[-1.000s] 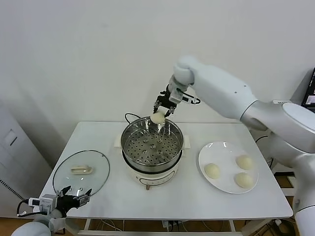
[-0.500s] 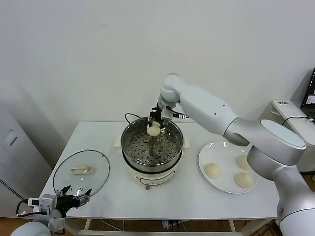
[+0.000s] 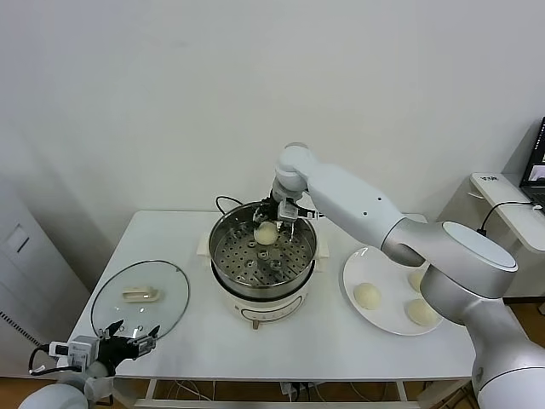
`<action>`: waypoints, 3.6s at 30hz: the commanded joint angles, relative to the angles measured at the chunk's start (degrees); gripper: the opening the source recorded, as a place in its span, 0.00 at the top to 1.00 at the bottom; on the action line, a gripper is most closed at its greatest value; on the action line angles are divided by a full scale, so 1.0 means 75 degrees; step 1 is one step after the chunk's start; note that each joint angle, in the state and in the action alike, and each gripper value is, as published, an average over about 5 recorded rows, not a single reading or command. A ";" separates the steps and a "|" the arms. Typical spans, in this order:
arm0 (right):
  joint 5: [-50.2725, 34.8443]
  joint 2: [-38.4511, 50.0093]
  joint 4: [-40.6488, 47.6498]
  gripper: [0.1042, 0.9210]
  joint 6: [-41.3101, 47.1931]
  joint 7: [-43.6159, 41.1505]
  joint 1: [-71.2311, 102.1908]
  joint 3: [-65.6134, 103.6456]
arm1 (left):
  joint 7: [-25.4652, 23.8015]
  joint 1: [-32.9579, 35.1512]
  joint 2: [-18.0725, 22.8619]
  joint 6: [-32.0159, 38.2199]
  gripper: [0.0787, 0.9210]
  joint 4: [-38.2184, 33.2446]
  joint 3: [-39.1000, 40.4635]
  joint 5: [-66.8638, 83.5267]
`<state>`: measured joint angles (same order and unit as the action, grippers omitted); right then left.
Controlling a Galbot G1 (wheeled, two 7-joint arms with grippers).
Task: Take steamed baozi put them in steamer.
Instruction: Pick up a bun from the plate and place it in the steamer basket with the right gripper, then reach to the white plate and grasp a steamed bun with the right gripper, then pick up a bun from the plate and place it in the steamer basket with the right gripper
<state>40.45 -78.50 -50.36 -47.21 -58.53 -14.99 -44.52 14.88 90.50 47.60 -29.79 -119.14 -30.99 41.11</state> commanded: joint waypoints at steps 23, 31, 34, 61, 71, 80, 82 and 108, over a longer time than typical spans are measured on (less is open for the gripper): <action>-0.8292 0.1851 0.1242 0.12 0.4856 -0.2138 -0.3071 -0.4111 | 0.0010 0.0105 0.0095 0.0032 0.12 -0.0024 -0.0085 -0.0022; -0.8670 0.2741 0.0587 0.12 0.5349 -0.2088 -0.2969 -0.4752 | 0.0011 0.0176 0.0112 0.0041 0.12 -0.0048 -0.0126 -0.0011; -0.8798 0.3085 0.0188 0.12 0.5531 -0.1885 -0.2719 -0.4825 | 0.0017 0.0198 0.0133 0.0039 0.12 -0.0080 -0.0171 -0.0008; -0.7574 0.3909 -0.0689 0.12 0.5633 -0.0846 -0.0403 -0.3725 | 0.0034 0.0428 0.0275 0.0024 0.12 -0.0311 -0.0281 -0.0027; -0.6972 0.4011 -0.0631 0.12 0.5518 -0.0726 0.0401 -0.3086 | 0.0034 0.0406 0.0274 0.0011 0.12 -0.0333 -0.0270 -0.0029; -0.6642 0.3956 -0.0454 0.12 0.5460 -0.0672 0.0830 -0.2611 | 0.0037 0.0372 0.0305 -0.0013 0.12 -0.0394 -0.0265 -0.0028; -0.6586 0.3952 -0.0432 0.12 0.5448 -0.0691 0.0865 -0.2567 | 0.0037 0.0370 0.0307 -0.0020 0.12 -0.0407 -0.0260 -0.0029; -0.6568 0.4025 -0.0723 0.55 0.5501 -0.0913 0.0186 -0.3052 | 0.0092 0.0327 0.0341 -0.0044 0.12 -0.0413 -0.0245 -0.0034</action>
<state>-7.96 -48.65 -54.68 -6.15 -64.95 -9.81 -64.23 15.52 92.98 50.07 -30.13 -122.32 -32.84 40.84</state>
